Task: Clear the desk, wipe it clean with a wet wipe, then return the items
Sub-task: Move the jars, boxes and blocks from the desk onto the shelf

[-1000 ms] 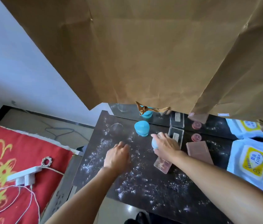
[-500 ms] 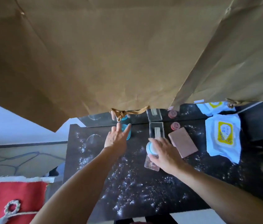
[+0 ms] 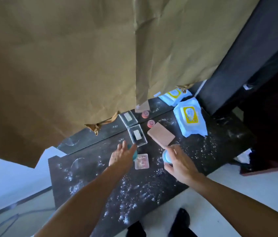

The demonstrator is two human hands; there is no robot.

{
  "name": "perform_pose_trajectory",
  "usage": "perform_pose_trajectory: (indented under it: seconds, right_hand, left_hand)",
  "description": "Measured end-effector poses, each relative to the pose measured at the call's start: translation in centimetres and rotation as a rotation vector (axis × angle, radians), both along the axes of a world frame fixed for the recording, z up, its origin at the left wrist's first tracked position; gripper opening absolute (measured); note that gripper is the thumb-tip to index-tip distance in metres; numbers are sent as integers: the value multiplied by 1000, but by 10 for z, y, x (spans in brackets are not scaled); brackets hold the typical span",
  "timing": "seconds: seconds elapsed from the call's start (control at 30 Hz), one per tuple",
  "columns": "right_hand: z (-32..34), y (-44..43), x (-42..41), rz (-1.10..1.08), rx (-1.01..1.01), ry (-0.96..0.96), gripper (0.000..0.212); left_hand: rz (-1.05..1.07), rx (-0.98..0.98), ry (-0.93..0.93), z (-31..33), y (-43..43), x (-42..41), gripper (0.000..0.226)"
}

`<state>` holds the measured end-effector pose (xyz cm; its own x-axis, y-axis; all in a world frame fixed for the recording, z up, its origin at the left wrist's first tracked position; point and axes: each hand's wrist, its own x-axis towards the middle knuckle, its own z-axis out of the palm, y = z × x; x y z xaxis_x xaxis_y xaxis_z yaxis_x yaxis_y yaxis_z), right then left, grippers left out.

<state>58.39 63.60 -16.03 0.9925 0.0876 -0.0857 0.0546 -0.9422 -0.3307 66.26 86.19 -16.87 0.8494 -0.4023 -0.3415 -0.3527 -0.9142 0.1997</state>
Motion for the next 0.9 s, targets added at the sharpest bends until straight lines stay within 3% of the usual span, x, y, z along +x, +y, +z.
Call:
perform_pose_trajectory:
  seconds: [0.23, 0.63, 0.9]
  right_hand:
    - [20, -91, -44, -157, -21, -5, 71]
    - [38, -295, -133, -312, -31, 8, 70]
    - [44, -383, -123, -431, 20, 11, 71]
  left_hand:
    - [-157, -52, -136, 42, -92, -15, 60]
    - [-264, -13, -161, 74, -302, -82, 62]
    - [-316, -30, -229, 87, -407, -40, 64]
